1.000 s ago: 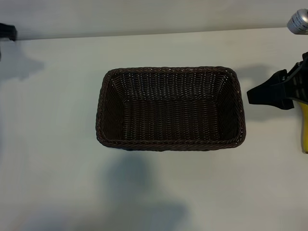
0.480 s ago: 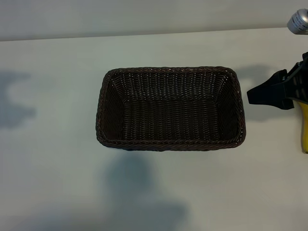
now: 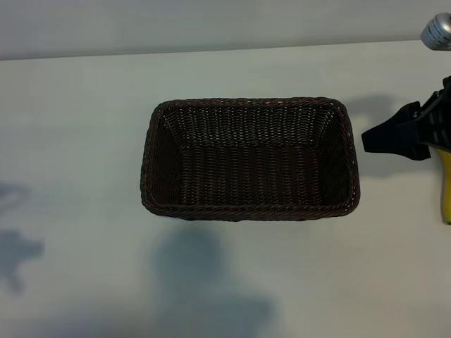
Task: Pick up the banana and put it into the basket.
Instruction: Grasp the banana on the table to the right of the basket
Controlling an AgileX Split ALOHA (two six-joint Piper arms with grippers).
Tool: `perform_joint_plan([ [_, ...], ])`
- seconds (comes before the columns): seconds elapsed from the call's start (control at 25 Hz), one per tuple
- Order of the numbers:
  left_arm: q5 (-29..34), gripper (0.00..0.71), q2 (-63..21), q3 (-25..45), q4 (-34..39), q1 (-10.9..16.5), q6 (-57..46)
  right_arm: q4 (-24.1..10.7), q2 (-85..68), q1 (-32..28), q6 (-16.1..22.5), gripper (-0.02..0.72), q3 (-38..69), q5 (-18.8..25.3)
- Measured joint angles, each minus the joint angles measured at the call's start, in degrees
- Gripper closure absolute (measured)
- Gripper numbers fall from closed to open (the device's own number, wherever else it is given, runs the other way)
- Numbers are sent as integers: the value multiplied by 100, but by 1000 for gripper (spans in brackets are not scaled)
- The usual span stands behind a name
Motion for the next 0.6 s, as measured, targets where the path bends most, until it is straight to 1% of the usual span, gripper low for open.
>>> perform_joint_plan([
  [0.16,-108,171,-885,561,-6,0,0,0,0,0,0,119,0,0],
  [0.36,-139,171,-1766,988,-6,0,0,0,0,0,0,119,0,0],
  [0.6,-168,171,-2249,1021,-6,0,0,0,0,0,0,119,0,0],
])
